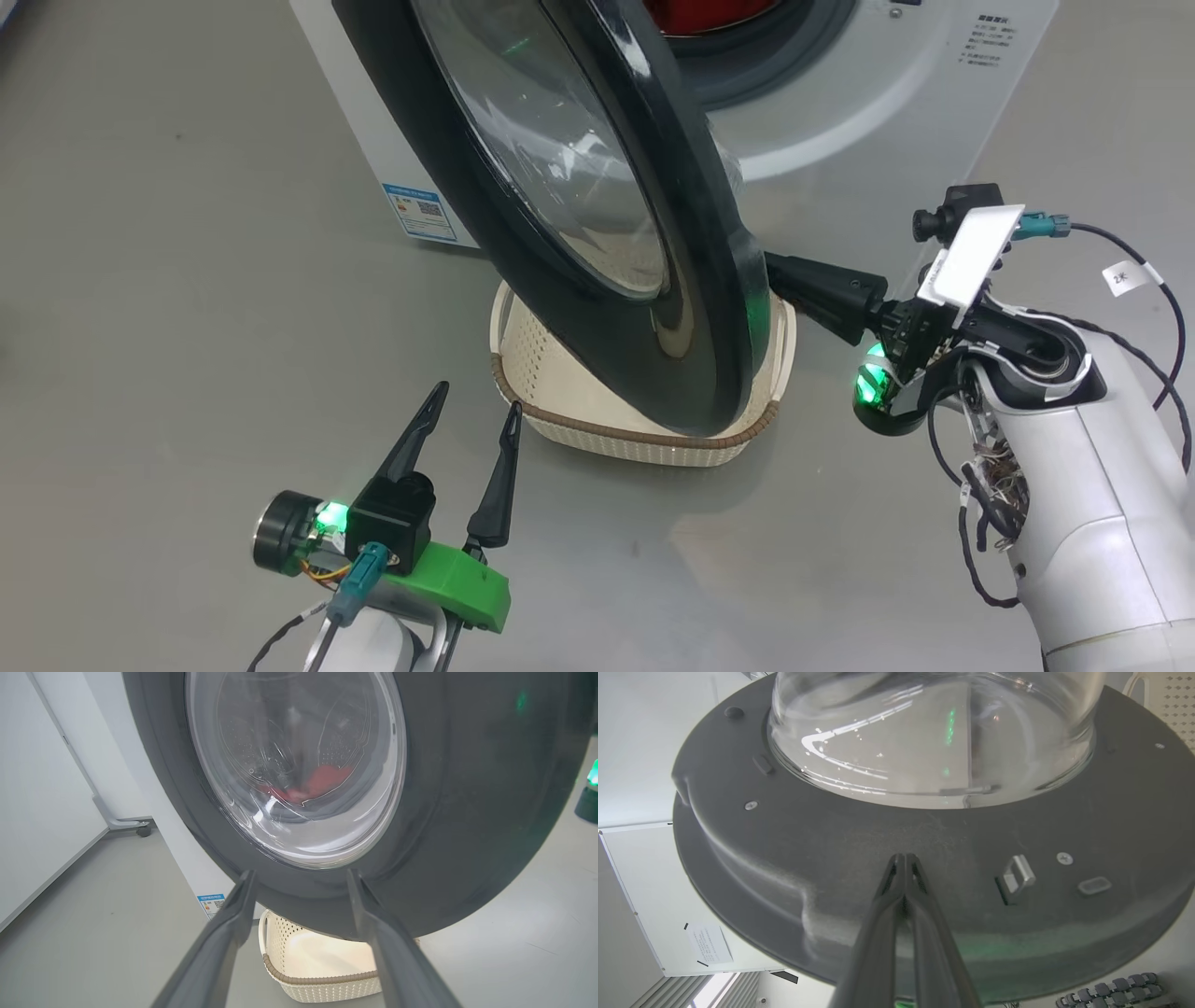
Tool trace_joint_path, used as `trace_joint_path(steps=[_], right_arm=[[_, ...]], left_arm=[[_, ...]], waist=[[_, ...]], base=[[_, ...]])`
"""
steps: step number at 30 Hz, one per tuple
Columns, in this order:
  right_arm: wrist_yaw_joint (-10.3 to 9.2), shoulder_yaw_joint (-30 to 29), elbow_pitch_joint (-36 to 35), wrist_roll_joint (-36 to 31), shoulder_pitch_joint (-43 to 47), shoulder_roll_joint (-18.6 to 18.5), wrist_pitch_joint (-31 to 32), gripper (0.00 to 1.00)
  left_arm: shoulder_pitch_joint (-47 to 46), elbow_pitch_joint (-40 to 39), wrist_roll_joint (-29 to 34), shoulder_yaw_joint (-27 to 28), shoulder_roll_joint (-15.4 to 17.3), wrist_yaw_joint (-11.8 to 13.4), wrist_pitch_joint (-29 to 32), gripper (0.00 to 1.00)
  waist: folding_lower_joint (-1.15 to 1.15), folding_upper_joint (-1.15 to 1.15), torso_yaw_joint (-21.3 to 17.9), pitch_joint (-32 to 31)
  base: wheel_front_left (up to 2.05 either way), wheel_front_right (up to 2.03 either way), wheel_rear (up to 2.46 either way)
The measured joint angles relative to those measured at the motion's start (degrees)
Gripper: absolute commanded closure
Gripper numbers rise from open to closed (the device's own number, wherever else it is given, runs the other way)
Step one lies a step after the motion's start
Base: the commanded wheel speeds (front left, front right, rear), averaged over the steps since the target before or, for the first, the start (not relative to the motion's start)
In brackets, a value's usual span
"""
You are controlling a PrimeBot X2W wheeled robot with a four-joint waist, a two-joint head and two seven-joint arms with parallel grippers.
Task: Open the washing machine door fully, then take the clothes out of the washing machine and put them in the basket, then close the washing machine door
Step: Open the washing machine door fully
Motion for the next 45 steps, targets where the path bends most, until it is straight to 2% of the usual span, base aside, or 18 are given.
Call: trace_joint_path(steps=[13,32,39,45], right_arm=[[-0.2,2.8,-3.9,0.7,4.4,0.3,0.2,1.0],[-2.2,7.8,-8.5,4.0,9.1,0.6,-0.7,1.0],[-3.04,12.0,-10.0,6.3,9.5,0.8,-1.4,1.0],[-3.54,13.3,-10.7,7.2,9.6,0.7,-2.7,1.0]], left_arm=[[1.6,-0.3,-0.6,0.1,0.1,0.0,0.0,0.0],[3.5,-0.9,-1.5,0.2,0.2,0.0,0.0,0.0],[4.4,-1.4,-1.5,1.7,0.3,0.1,0.0,0.0],[4.8,-2.1,-1.5,2.2,0.3,0.2,0.0,0.0]], waist=[[0.0,0.0,5.2,-1.8],[0.0,0.0,12.3,-3.4],[0.0,0.0,13.6,-3.9],[0.0,0.0,13.7,-3.9]], base=[[0.0,0.0,0.0],[0.0,0.0,0.0],[0.0,0.0,0.0],[0.0,0.0,0.0]])
